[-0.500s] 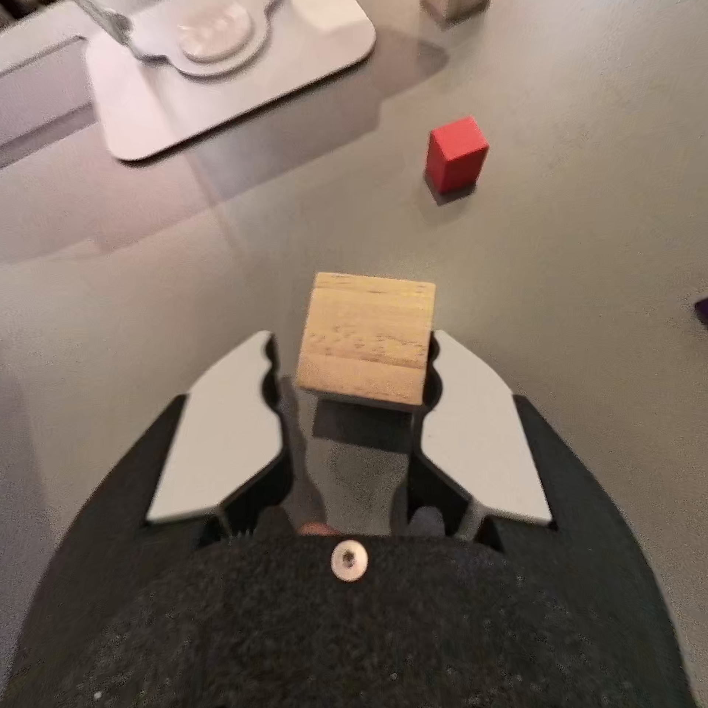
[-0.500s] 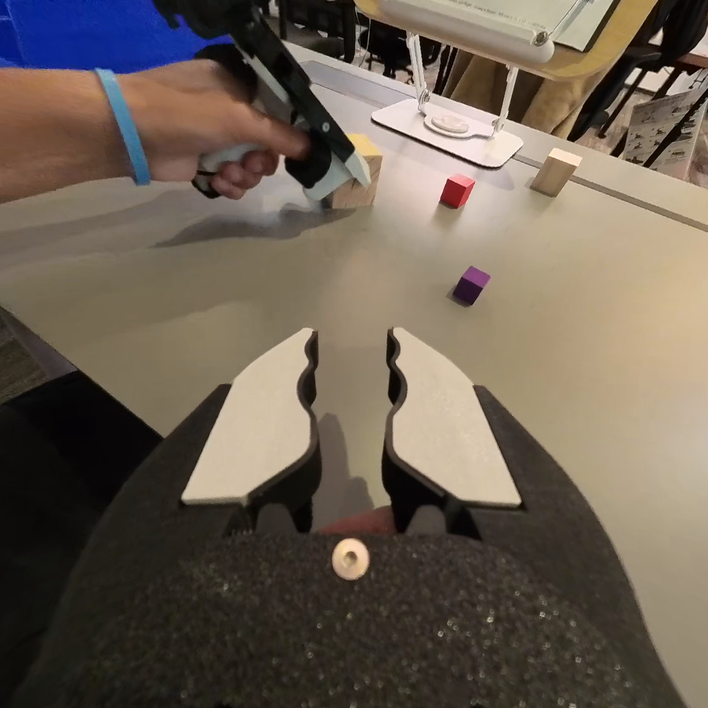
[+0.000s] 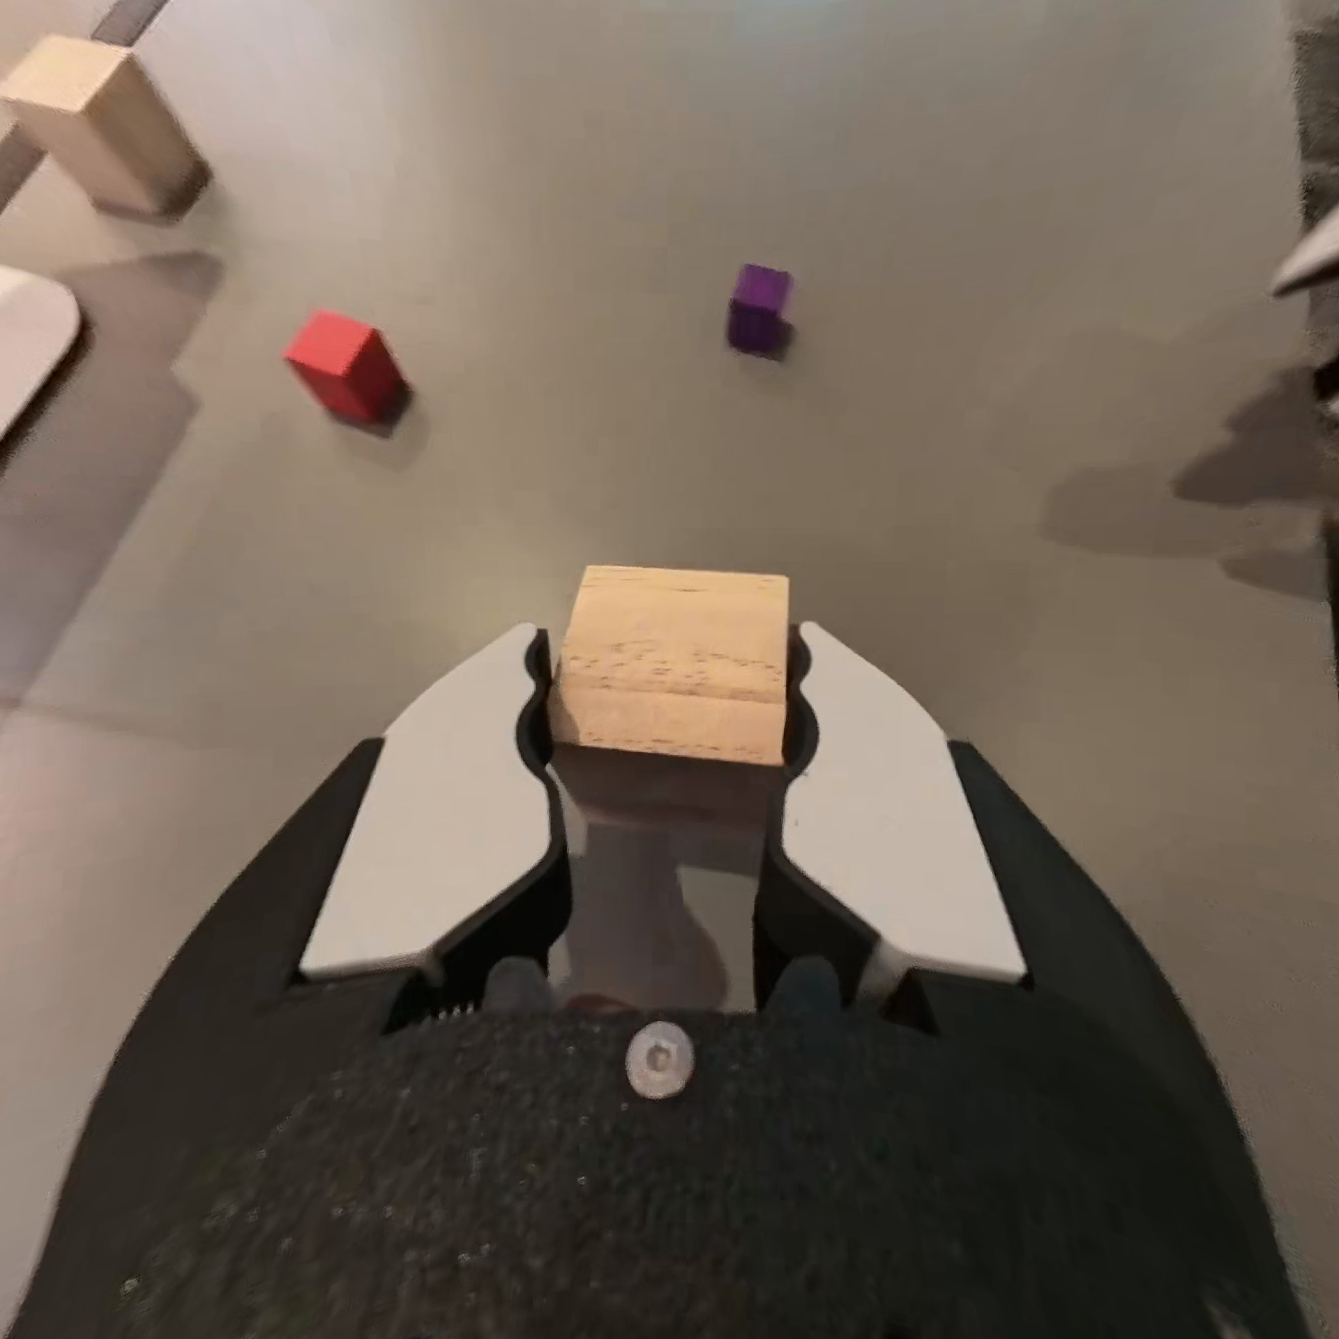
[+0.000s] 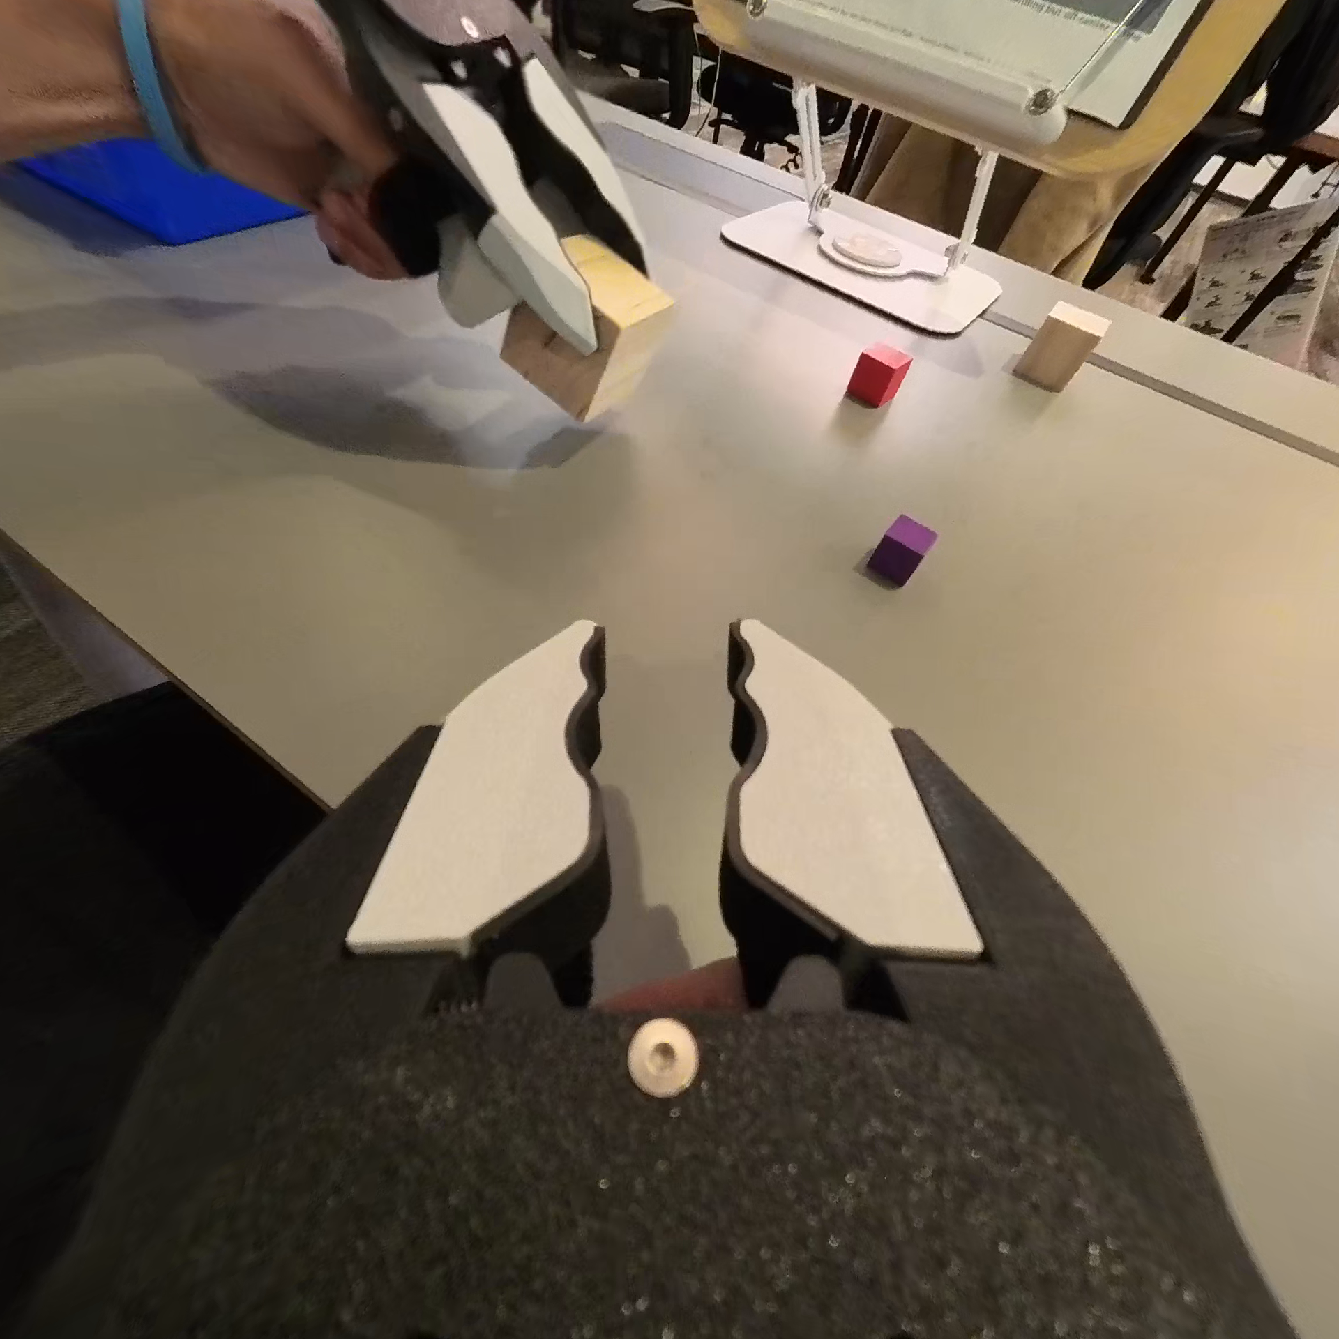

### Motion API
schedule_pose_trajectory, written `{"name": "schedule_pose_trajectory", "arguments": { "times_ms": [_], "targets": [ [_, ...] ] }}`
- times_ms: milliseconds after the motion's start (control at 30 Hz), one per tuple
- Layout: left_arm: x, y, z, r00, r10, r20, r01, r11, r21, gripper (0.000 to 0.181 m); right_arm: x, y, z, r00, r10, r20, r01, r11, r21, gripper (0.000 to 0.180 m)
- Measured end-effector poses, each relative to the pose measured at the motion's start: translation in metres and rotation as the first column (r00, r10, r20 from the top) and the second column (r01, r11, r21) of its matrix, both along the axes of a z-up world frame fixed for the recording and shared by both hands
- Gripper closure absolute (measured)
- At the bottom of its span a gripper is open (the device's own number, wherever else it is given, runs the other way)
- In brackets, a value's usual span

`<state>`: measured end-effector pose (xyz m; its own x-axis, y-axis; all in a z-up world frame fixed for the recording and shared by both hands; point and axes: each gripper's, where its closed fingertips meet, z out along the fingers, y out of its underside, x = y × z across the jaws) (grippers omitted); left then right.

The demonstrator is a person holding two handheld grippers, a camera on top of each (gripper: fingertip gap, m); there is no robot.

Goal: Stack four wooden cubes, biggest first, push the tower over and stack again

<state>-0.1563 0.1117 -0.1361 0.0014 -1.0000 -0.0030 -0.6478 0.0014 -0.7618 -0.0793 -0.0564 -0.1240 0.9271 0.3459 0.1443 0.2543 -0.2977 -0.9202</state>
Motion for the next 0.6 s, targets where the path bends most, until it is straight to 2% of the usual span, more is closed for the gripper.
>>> {"name": "schedule_pose_trajectory", "arguments": {
  "times_ms": [167,300,367,500,533,600],
  "targets": [
    [-0.001,-0.016,-0.011,0.996,-0.072,0.043,0.071,0.997,0.027,0.119,-0.003,0.003,-0.011,1.000,0.008,0.003,-0.008,1.000,-0.028,0.148],
    [0.000,-0.016,-0.020,0.993,-0.056,0.099,0.057,0.998,-0.008,0.118,-0.004,0.004,-0.016,1.000,0.003,0.018,-0.002,0.999,-0.043,0.146],
    [0.000,-0.015,-0.013,0.988,-0.024,0.152,0.029,0.999,-0.029,0.115,-0.003,0.004,-0.015,1.000,-0.003,0.008,0.003,0.999,-0.046,0.145],
    [-0.018,-0.028,0.022,0.963,0.091,0.254,-0.070,0.993,-0.092,0.097,0.005,0.006,-0.016,0.998,-0.040,-0.053,0.035,0.996,-0.085,0.141],
    [-0.025,-0.033,0.031,0.948,0.142,0.285,-0.118,0.988,-0.102,0.094,0.008,0.007,-0.016,0.996,-0.052,-0.072,0.045,0.994,-0.095,0.140],
    [-0.043,-0.038,0.039,0.886,0.323,0.333,-0.306,0.946,-0.104,0.098,0.016,0.016,-0.013,0.992,-0.077,-0.098,0.067,0.992,-0.105,0.135]
  ]
}}
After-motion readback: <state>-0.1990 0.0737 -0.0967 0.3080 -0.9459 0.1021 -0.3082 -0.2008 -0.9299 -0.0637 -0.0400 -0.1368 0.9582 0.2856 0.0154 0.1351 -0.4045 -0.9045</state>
